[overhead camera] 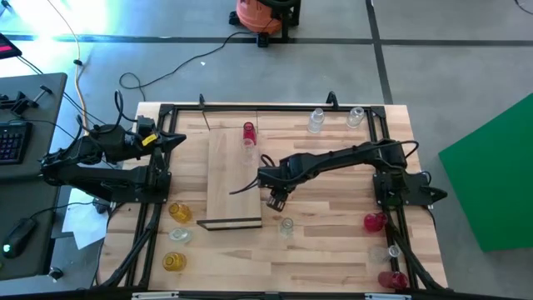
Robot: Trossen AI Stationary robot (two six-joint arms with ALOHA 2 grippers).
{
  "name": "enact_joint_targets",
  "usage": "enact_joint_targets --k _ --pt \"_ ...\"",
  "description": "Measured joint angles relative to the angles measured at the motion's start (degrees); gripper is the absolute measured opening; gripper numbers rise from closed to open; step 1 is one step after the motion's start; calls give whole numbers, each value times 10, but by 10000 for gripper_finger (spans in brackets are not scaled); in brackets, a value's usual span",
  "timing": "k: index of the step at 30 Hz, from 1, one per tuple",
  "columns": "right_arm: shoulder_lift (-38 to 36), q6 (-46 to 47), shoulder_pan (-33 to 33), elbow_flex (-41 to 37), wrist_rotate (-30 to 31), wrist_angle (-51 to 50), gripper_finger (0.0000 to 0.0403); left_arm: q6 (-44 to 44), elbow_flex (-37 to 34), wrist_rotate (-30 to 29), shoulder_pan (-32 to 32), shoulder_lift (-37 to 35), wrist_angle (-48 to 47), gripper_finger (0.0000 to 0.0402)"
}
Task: Sort vases onto shelf
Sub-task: Put the top right yellow vase on the shelf
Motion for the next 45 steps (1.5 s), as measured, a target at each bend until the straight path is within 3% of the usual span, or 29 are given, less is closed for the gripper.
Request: enact_joint_targets --k 6,13,19,23,33,45 --pt "0 4 -2 1 7 -7 124 0 0 0 0 0 -4 1" --pt "0 -26 -3 4 6 -14 22 34 0 0 0 0 -12 1" --pt "0 -17 -3 5 1 -19 35 31 0 0 0 0 -12 1" --pt "4 -31 -3 32 -5 -50 20 31 0 0 0 0 -12 1" --pt "2 -46 -3 168 40 -131 19 31 0 0 0 0 -15 1" --pt "2 -66 -6 244 45 -99 21 31 0 0 0 0 -16 1"
